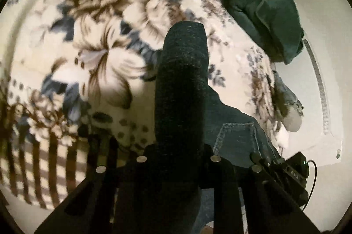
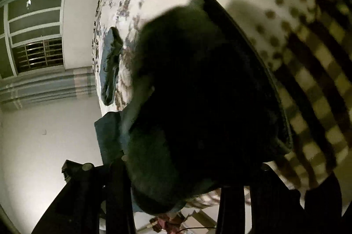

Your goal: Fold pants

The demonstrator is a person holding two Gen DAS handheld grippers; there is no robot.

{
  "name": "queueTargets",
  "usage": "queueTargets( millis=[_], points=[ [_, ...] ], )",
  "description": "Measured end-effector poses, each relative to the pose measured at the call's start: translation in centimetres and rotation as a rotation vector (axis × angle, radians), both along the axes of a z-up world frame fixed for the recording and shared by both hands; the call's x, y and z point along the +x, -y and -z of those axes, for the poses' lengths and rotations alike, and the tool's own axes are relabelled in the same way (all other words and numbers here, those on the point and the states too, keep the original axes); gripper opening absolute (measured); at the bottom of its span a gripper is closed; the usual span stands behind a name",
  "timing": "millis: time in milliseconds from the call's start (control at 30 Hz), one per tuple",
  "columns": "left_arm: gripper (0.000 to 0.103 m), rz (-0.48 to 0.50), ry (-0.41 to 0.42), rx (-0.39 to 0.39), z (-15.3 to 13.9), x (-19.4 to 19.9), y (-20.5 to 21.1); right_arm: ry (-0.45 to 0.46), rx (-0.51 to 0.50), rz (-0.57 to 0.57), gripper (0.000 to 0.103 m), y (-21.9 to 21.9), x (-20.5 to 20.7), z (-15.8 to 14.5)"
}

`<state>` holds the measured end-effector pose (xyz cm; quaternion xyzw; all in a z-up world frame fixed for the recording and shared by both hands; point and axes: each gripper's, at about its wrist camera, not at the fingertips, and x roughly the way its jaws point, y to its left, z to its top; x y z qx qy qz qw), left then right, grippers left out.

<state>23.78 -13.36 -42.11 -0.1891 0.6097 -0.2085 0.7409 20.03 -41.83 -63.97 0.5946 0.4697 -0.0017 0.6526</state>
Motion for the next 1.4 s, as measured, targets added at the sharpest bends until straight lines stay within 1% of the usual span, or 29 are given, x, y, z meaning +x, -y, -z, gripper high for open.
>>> queueTargets(
  millis=[100, 133, 233, 300, 367, 433, 467, 533, 600, 667, 733, 767, 833, 867, 967, 1033, 1100, 1167, 1200, 1267, 1300, 1333, 1400],
  points=[
    [0.018, -0.012, 0.025, -0.007, -3.3, 0.9, 0.1, 0.009, -0.011, -0.037, 0.04, 0.2, 1.9, -3.3],
    [0.018, -0.02, 0.035, -0.013, -4.2, 1.4, 0.0, 0.021, -0.018, -0.046, 0.04, 1.0, 2.4, -4.5],
    [0.018, -0.045, 0.063, -0.039, -7.1, 3.7, -0.4, 0.062, -0.037, -0.059, 0.04, 2.9, 4.5, -8.6],
    [0.018, -0.052, 0.09, -0.044, -9.1, 6.0, -0.7, 0.093, -0.055, -0.06, 0.04, 2.7, 7.3, -11.2],
    [0.018, -0.057, 0.118, -0.056, -10.8, 9.1, -1.1, 0.126, -0.069, -0.059, 0.04, 2.2, 10.7, -13.5],
    [0.018, -0.058, 0.139, -0.06, -12.2, 12.7, -1.8, 0.155, -0.071, -0.056, 0.04, 1.8, 14.1, -15.1],
    [0.018, -0.058, 0.151, -0.064, -12.8, 14.9, -2.3, 0.166, -0.074, -0.055, 0.04, 1.6, 15.5, -15.6],
    [0.018, -0.051, 0.171, -0.063, -13.6, 19.2, -3.3, 0.185, -0.068, -0.044, 0.04, 0.7, 19.6, -16.4],
    [0.018, -0.046, 0.186, -0.066, -13.6, 24.5, -4.6, 0.205, -0.076, -0.036, 0.04, -0.6, 24.9, -16.7],
    [0.018, -0.043, 0.191, -0.064, -12.8, 29.2, -6.0, 0.221, -0.082, -0.026, 0.04, -2.2, 30.7, -16.2],
    [0.018, -0.043, 0.187, -0.055, -11.0, 34.3, -7.6, 0.226, -0.082, -0.021, 0.04, -3.9, 35.3, -15.1],
    [0.018, -0.043, 0.184, -0.049, -10.1, 36.2, -8.1, 0.226, -0.084, -0.017, 0.04, -4.7, 37.9, -14.3],
    [0.018, -0.041, 0.176, -0.045, -7.8, 39.9, -9.5, 0.226, -0.084, -0.018, 0.04, -6.7, 42.7, -12.1],
    [0.018, -0.044, 0.165, -0.045, -6.2, 41.7, -10.3, 0.222, -0.084, -0.018, 0.04, -7.4, 44.9, -11.2],
    [0.018, -0.058, 0.127, -0.04, -1.8, 45.4, -12.5, 0.204, -0.07, -0.023, 0.04, -9.8, 49.0, -6.9],
    [0.019, -0.068, 0.099, -0.043, 0.8, 47.1, -13.8, 0.184, -0.055, -0.021, 0.04, -10.9, 51.4, -4.2],
    [0.019, -0.075, 0.052, -0.047, 3.9, 48.2, -14.9, 0.158, -0.054, -0.027, 0.04, -11.7, 53.2, -1.6],
    [0.021, -0.074, 0.025, -0.055, 5.6, 48.4, -15.5, 0.148, -0.075, -0.04, 0.04, -12.2, 54.3, -0.4],
    [0.025, -0.079, 0.02, -0.071, 6.2, 48.2, -15.9, 0.149, -0.08, -0.052, 0.041, -12.2, 54.5, -0.1],
    [0.027, -0.087, 0.016, -0.089, 6.5, 47.9, -16.4, 0.146, -0.101, -0.098, 0.045, -12.3, 54.5, 0.1],
    [0.028, -0.097, 0.001, -0.097, 6.5, 47.7, -16.6, 0.135, -0.107, -0.122, 0.052, -12.2, 55.1, 0.1],
    [0.029, -0.108, -0.007, -0.09, 6.1, 47.4, -16.7, 0.118, -0.118, -0.137, 0.057, -12.0, 54.6, -0.2],
    [0.029, -0.113, 0.003, -0.047, 4.7, 46.8, -16.6, 0.075, -0.151, -0.152, 0.06, -11.3, 54.6, -1.4]
  ],
)
